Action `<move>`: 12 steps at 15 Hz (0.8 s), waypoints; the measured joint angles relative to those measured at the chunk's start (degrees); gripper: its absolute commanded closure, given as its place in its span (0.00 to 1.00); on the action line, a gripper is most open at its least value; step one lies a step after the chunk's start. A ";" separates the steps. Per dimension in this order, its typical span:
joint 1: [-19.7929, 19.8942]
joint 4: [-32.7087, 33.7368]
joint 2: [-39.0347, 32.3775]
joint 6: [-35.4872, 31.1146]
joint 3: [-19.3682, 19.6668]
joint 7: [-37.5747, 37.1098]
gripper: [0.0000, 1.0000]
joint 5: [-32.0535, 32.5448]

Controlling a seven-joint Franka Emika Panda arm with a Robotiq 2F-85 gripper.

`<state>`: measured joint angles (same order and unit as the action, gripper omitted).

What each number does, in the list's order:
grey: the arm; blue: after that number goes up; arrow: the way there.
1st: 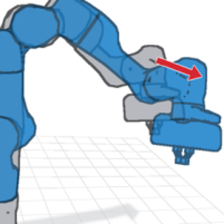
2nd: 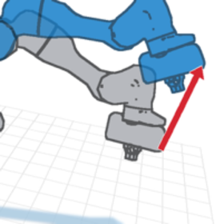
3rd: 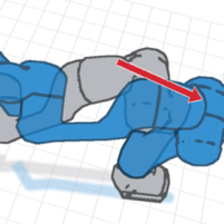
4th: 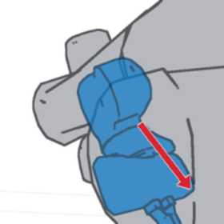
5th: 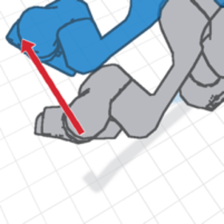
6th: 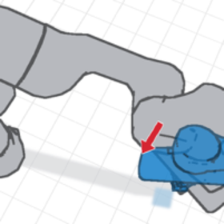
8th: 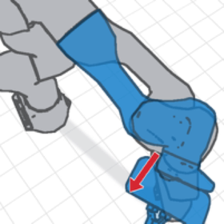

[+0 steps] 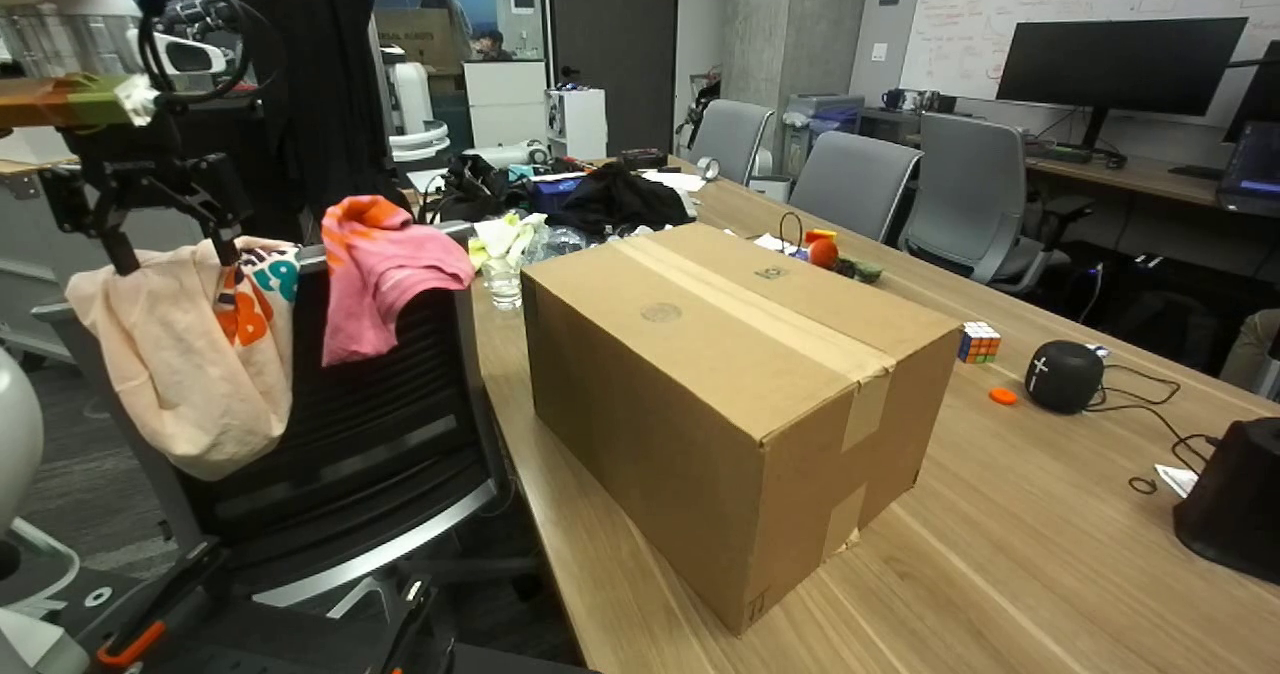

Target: Place the t-shirts on top of the brown box

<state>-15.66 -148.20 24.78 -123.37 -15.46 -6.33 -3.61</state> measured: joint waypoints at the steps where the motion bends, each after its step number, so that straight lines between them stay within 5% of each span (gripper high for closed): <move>1: -0.46 0.33 -0.17 0.02 -0.25 -0.18 0.00 -0.38; 10: -1.69 0.76 -3.11 -0.08 -1.33 -0.34 0.00 -1.45; 11: -1.69 0.80 -3.43 -0.11 -1.33 -0.34 0.03 -1.45; 12: -1.69 0.85 -3.61 -0.14 -1.33 -0.34 0.25 -1.45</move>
<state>-17.35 -147.35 21.17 -123.51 -16.79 -6.67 -5.06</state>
